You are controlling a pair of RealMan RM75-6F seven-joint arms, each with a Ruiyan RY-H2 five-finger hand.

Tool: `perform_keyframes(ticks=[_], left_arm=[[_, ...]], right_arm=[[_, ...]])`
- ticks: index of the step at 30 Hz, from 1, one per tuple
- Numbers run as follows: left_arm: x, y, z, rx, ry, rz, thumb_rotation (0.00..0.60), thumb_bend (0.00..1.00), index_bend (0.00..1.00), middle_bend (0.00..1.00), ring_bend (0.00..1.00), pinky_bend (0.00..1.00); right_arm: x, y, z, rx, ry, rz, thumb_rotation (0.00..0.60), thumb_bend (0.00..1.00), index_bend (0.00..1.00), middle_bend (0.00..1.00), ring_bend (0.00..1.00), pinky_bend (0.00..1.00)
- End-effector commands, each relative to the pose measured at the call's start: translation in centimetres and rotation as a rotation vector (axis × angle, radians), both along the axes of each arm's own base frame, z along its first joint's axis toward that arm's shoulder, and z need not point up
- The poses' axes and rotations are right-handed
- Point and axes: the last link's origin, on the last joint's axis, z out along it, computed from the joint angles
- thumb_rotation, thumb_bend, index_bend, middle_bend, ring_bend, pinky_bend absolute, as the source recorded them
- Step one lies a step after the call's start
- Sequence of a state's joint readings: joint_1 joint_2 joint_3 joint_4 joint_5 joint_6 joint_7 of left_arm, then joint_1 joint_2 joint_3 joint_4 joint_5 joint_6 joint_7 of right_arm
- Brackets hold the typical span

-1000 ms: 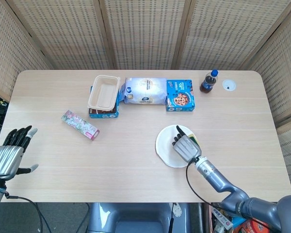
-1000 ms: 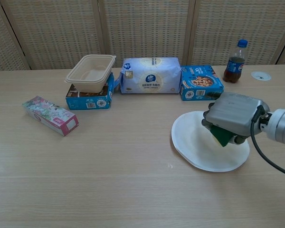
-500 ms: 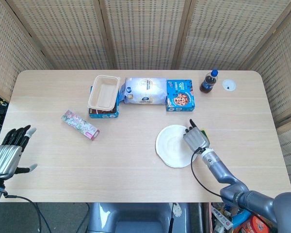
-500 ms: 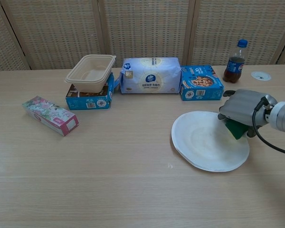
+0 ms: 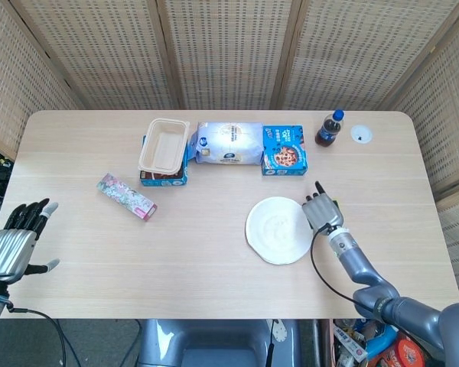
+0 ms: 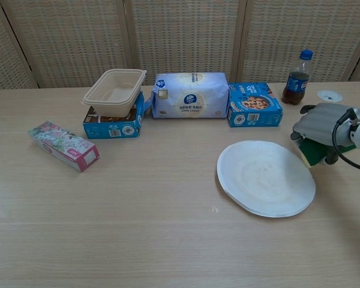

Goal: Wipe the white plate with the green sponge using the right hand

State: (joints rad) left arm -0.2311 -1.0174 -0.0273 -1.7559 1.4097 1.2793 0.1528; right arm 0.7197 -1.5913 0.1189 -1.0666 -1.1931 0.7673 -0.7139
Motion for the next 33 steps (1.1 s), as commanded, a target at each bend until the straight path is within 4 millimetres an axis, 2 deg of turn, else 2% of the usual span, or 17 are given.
perform_keyframes(ticks=[1,5,9,10,11,14,23,29,33], left_arm=[[0.0,-0.1,-0.1,-0.004,0.000,0.000,0.600,0.00,0.00,0.00,0.00,0.00],[0.1,-0.2,-0.2,-0.005,0.000,-0.002,0.600,0.00,0.00,0.00,0.00,0.00],[0.2,-0.2,-0.1,-0.003,0.000,-0.002,0.600,0.00,0.00,0.00,0.00,0.00],[0.2,-0.2,-0.1,-0.003,0.001,-0.002,0.600,0.00,0.00,0.00,0.00,0.00],[0.2,-0.2,-0.1,-0.002,0.001,-0.003,0.600,0.00,0.00,0.00,0.00,0.00],[0.2,-0.2,-0.1,-0.003,0.000,-0.002,0.600,0.00,0.00,0.00,0.00,0.00],[0.2,-0.3,0.1,-0.003,-0.004,-0.003,0.600,0.00,0.00,0.00,0.00,0.00],[0.3,-0.5,0.2,-0.001,-0.009,-0.011,0.600,0.00,0.00,0.00,0.00,0.00],[0.3,-0.7,0.4,0.001,-0.015,-0.015,0.600,0.00,0.00,0.00,0.00,0.00]], right_arm=[[-0.4,-0.1,0.4,-0.004,-0.012,-0.026,0.600,0.30,0.47,0.30,0.33,0.05],[-1.5,-0.2,0.6,-0.007,0.002,-0.079,0.600,0.30,0.40,0.25,0.29,0.01],[-2.7,-0.1,0.8,-0.004,0.015,-0.153,0.600,0.30,0.09,0.09,0.16,0.00],[-2.9,-0.1,0.8,-0.002,0.015,-0.171,0.600,0.30,0.02,0.04,0.11,0.00],[-3.0,-0.1,0.8,0.000,0.014,-0.187,0.600,0.29,0.00,0.02,0.08,0.00],[-3.0,-0.1,1.1,-0.015,0.008,-0.216,0.600,0.24,0.00,0.00,0.01,0.00],[-1.7,0.1,2.8,-0.079,-0.064,-0.174,0.600,0.22,0.00,0.00,0.01,0.00],[-1.1,2.1,5.8,-0.121,-0.220,-0.175,0.600,0.22,0.00,0.00,0.01,0.00],[-1.7,4.5,8.3,-0.150,-0.325,-0.168,0.600,0.22,0.00,0.00,0.00,0.00]])
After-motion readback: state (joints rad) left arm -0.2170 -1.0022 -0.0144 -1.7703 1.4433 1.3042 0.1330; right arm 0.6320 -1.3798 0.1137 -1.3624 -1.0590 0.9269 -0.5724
